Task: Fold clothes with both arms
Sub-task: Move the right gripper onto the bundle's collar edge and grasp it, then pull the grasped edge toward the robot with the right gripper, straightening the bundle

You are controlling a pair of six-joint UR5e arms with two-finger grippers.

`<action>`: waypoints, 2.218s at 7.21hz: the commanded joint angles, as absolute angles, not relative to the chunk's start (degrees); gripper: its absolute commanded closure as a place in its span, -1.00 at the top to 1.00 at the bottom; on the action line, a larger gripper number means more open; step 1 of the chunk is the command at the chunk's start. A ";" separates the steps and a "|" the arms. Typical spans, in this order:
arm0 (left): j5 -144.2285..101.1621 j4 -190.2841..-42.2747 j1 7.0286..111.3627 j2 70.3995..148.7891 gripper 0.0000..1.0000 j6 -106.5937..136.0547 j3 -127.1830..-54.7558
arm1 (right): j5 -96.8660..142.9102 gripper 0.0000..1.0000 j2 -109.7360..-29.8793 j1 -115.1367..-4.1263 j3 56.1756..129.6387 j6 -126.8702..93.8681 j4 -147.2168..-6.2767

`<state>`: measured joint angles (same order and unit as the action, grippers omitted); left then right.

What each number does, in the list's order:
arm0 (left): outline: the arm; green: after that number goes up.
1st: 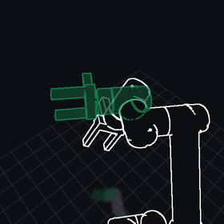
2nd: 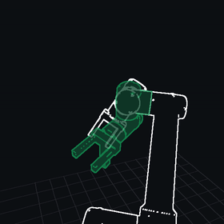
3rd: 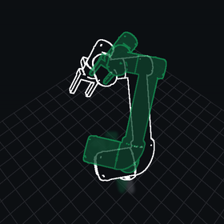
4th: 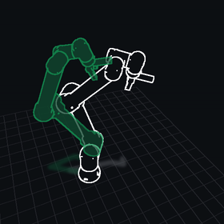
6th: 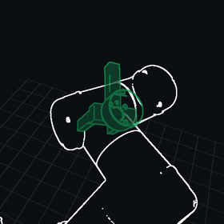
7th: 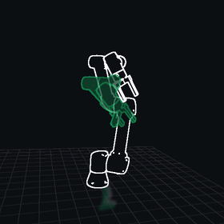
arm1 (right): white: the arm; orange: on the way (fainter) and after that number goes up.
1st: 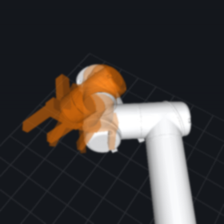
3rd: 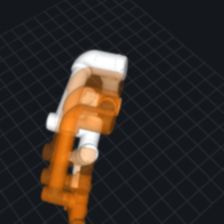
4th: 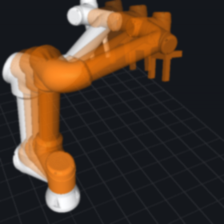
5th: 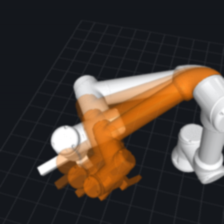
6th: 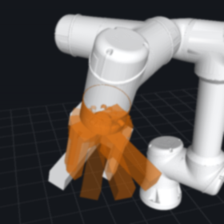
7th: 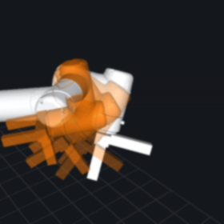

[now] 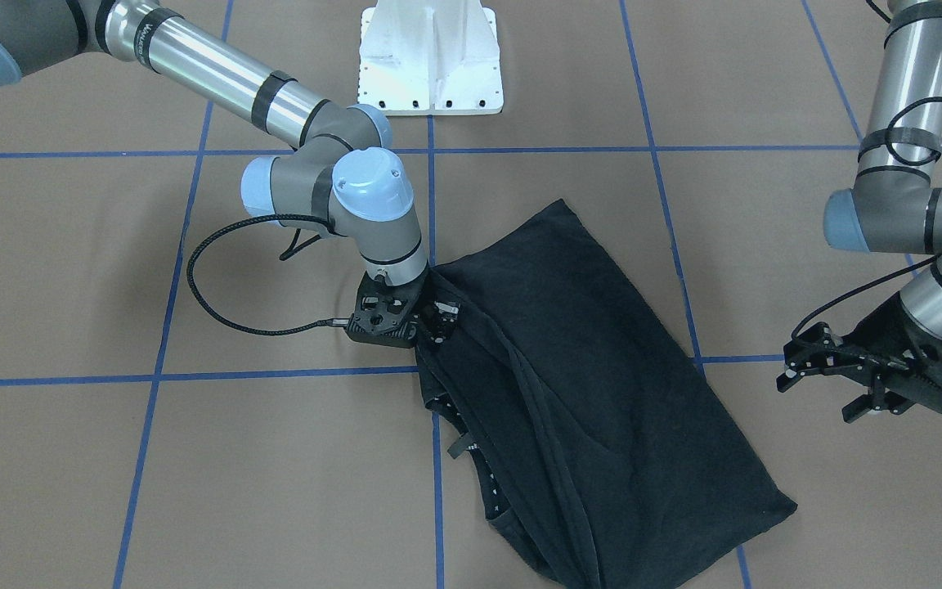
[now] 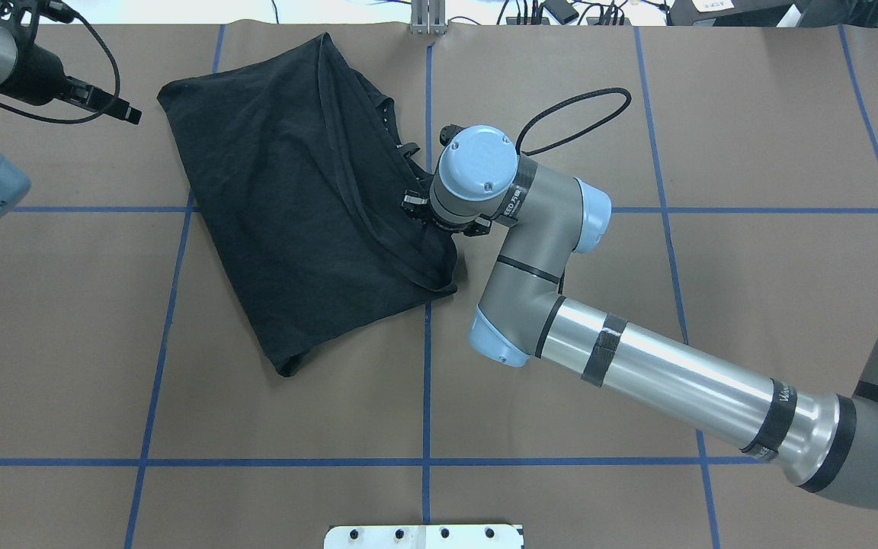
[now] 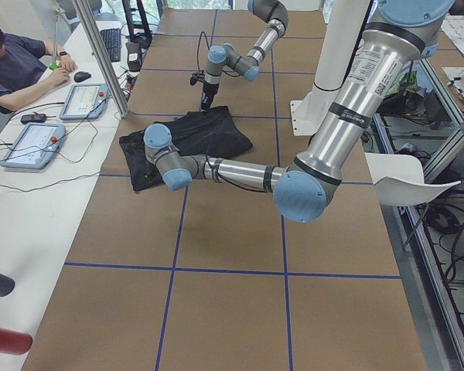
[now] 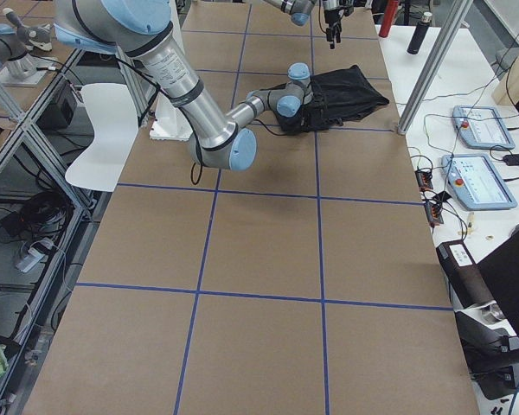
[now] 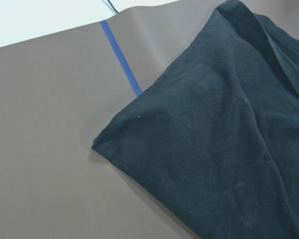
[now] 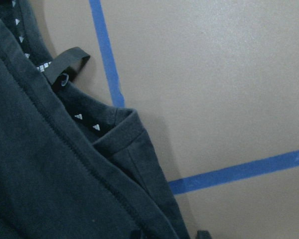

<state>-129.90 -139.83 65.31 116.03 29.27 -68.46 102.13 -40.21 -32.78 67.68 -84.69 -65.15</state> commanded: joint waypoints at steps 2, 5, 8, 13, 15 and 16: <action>-129.90 -139.83 65.30 116.02 1.00 29.27 -68.47 | 102.13 -0.22 -40.25 -32.70 67.68 -84.38 -65.21; -129.90 -139.83 65.30 116.02 1.00 29.27 -68.38 | 102.13 -0.33 -40.25 -32.78 67.68 -84.29 -65.21; -129.90 -139.83 65.30 116.02 1.00 29.27 -68.38 | 102.48 -1.00 -40.25 -32.87 67.85 -84.81 -65.48; -130.08 -139.83 65.30 116.02 1.00 29.27 -68.47 | 105.12 -1.00 -49.79 -29.11 89.06 -86.73 -77.16; -130.25 -139.83 65.30 116.02 1.00 29.27 -68.47 | 102.33 -1.00 -55.09 -24.28 95.87 -90.42 -77.26; -130.25 -139.83 65.22 116.02 1.00 29.27 -68.55 | 100.83 -1.00 -55.28 -22.87 96.32 -90.70 -77.34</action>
